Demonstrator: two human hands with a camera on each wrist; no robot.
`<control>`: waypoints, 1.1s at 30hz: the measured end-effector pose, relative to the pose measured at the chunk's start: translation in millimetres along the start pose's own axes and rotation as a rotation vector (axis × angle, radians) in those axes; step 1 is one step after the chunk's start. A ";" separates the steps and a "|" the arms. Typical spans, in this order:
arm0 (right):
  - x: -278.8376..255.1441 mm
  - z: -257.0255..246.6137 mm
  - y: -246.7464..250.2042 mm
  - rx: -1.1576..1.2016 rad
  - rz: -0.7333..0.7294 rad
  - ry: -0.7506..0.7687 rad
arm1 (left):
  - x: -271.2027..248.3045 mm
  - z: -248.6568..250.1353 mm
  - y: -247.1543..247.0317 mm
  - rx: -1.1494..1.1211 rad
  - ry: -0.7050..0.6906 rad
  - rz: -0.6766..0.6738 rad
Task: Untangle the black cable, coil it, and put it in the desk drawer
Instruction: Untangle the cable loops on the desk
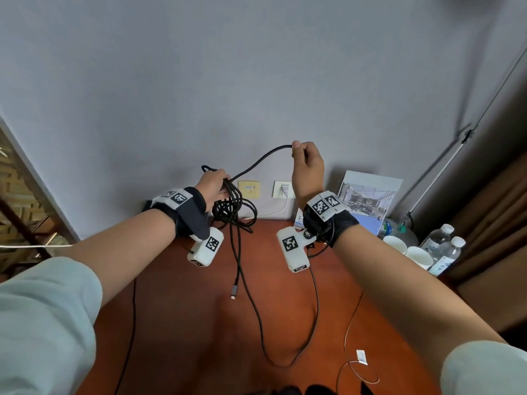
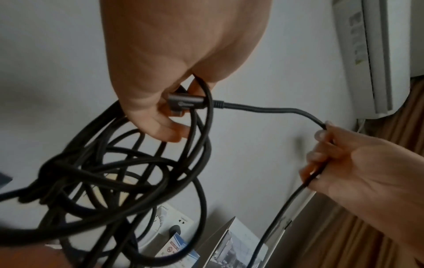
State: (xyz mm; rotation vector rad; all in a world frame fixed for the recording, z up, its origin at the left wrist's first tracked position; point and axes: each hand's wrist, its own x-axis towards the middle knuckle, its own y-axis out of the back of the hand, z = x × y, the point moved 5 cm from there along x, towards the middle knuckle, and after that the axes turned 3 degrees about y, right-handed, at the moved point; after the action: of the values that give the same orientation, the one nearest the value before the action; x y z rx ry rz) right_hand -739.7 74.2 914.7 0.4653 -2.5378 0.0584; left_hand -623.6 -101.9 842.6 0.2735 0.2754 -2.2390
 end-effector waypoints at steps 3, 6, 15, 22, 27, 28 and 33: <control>0.0 -3.9 2.2 0.011 0.035 0.003 | -0.8 -1.3 1.7 -0.110 0.008 -0.046; -4.8 1.6 4.3 -0.007 0.069 -0.009 | -2.4 -1.0 5.1 -0.193 0.030 -0.058; 10.1 19.5 21.0 0.035 0.254 -0.161 | 1.0 -2.4 22.3 -0.257 0.040 0.066; 24.4 41.7 40.5 -0.019 0.320 -0.300 | 12.2 -27.8 42.9 -0.145 0.106 0.138; 8.1 64.5 38.4 -0.092 0.014 -0.621 | 11.5 -18.4 46.2 -0.092 0.001 0.093; 1.1 64.1 38.9 -0.328 -0.117 -0.596 | 9.6 -14.7 44.1 -0.067 -0.023 0.069; -3.9 119.8 39.1 -0.372 -0.206 -0.683 | -8.1 2.7 36.3 0.043 -0.118 -0.025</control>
State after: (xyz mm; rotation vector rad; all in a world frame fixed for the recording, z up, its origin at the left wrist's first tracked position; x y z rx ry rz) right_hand -811.6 95.8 813.5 0.6746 -3.0287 -0.7550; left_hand -590.7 -119.4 843.7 0.1601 0.1687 -2.2778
